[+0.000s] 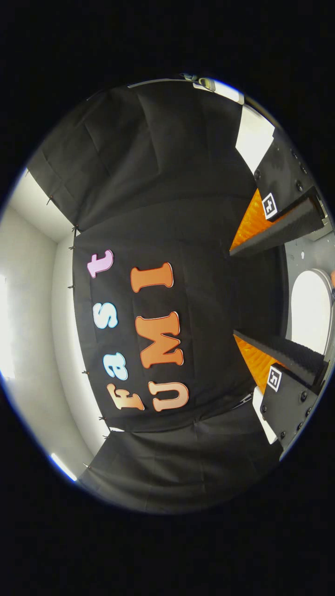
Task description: Open the toilet lid.
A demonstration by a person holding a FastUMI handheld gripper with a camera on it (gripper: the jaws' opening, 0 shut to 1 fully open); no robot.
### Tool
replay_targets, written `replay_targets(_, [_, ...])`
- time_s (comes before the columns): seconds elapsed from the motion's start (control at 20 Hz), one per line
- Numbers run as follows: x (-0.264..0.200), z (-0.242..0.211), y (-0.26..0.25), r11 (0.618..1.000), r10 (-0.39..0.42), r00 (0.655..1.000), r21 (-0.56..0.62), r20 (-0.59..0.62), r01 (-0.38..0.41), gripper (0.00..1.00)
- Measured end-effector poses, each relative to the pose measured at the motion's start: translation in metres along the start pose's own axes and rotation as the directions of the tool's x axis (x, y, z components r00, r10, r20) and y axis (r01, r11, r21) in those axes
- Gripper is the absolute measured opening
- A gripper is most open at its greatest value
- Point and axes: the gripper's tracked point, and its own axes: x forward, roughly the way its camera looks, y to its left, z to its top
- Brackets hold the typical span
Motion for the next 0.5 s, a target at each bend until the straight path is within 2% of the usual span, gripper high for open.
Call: replay_targets(0.5, [0.002, -0.0015, -0.0047, 1.0, -0.004, 1.0, 0.006, 0.003, 0.004, 0.98])
